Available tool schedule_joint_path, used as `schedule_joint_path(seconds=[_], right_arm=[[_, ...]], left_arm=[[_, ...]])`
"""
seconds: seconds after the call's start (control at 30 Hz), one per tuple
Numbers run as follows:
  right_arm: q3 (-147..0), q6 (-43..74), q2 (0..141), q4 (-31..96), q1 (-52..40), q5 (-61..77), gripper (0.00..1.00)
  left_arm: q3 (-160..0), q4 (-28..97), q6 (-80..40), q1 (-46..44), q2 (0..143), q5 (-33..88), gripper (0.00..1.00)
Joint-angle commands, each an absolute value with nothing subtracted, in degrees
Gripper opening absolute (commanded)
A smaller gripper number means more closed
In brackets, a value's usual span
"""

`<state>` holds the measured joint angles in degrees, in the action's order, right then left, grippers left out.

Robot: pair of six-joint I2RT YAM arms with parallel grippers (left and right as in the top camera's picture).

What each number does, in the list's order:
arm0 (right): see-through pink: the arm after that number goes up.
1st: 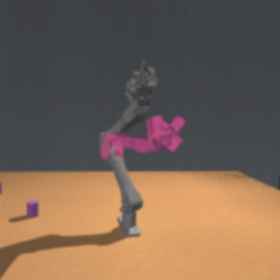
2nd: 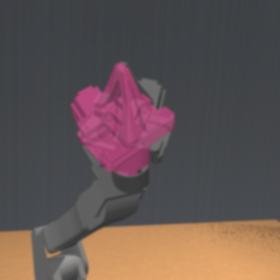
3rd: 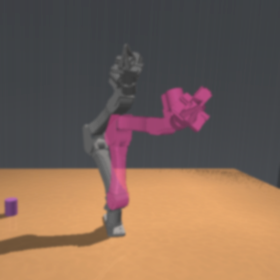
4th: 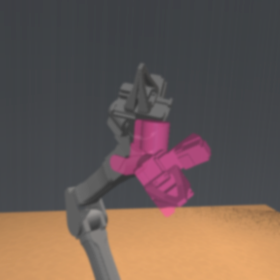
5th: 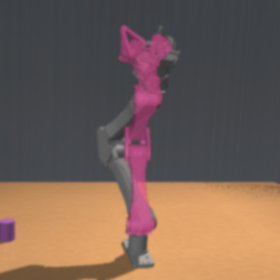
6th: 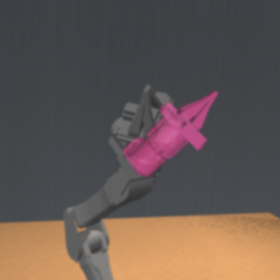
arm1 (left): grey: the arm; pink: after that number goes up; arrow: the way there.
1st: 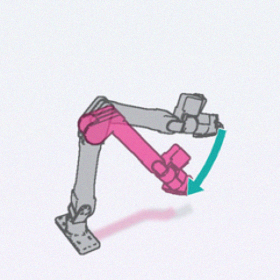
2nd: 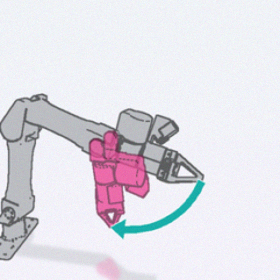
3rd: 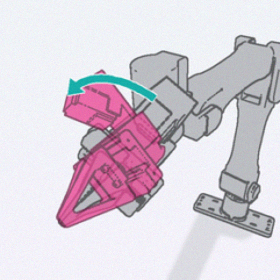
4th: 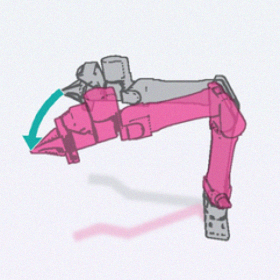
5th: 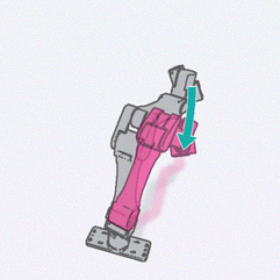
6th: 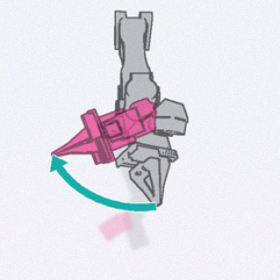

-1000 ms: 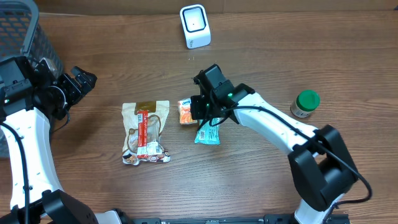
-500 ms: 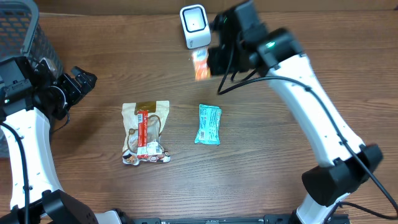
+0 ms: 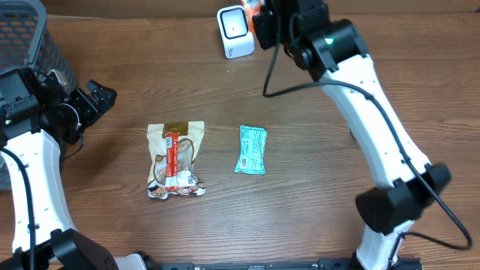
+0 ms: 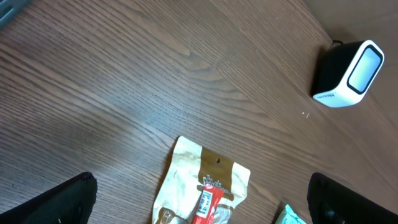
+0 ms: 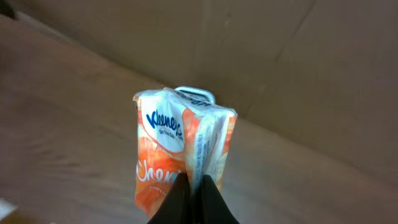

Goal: Scan the item barcode
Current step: 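Lift the Kleenex pack and hold it at the scanner window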

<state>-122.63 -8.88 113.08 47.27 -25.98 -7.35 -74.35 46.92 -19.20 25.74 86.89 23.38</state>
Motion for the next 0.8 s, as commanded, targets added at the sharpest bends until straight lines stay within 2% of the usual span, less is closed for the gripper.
schedule_joint_path(seconds=[0.0, 0.2, 0.6, 0.77], right_arm=[[-123.4, -18.9, 117.9, 42.4, -26.2, -11.2, 0.04], [-123.4, -24.9, 124.7, 30.6, -26.2, -11.6, 0.04], [-123.3, -50.9, 137.9, 6.2, -26.8, -19.0, 0.04], [-123.3, -56.0, 141.8, 1.3, -26.8, -19.0, 0.04]], left_arm=[[-74.7, 46.9, -19.5, 25.8, 86.0, 23.4, 1.0], [-74.7, 46.9, -19.5, 25.8, 86.0, 23.4, 1.0], [-74.7, 46.9, -19.5, 25.8, 86.0, 23.4, 1.0], [-74.7, 46.9, -19.5, 25.8, 86.0, 23.4, 1.0]])
